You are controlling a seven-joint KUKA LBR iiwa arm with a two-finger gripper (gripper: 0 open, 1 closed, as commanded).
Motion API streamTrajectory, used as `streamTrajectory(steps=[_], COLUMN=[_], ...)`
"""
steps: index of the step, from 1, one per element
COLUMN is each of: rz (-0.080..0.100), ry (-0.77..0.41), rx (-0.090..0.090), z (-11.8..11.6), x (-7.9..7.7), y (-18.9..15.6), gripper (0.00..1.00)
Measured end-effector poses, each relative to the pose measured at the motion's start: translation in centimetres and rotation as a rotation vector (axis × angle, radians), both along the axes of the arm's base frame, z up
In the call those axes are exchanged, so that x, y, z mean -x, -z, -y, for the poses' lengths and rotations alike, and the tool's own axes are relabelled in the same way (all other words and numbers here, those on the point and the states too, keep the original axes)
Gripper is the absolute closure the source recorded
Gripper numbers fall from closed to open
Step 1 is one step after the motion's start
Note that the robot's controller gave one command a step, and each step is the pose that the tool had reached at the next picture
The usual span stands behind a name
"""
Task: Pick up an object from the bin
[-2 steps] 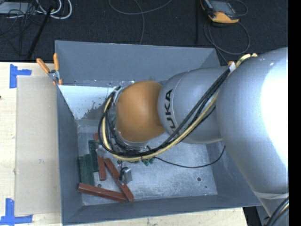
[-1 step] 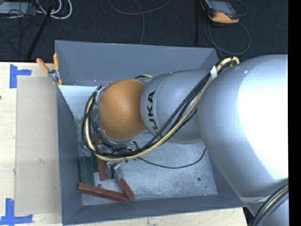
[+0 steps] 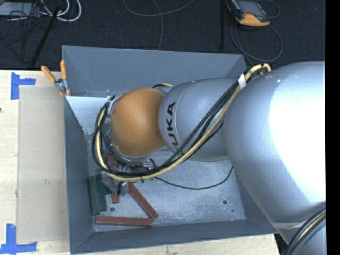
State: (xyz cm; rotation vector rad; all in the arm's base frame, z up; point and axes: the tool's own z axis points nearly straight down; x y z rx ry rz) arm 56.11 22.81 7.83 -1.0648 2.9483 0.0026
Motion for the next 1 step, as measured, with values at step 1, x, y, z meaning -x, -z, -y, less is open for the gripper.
streamTrajectory(steps=[1], rz=[-0.004], ry=[0.001], rx=[0.001], z=[0.09], x=[0.2], y=[0.44], gripper=[0.0])
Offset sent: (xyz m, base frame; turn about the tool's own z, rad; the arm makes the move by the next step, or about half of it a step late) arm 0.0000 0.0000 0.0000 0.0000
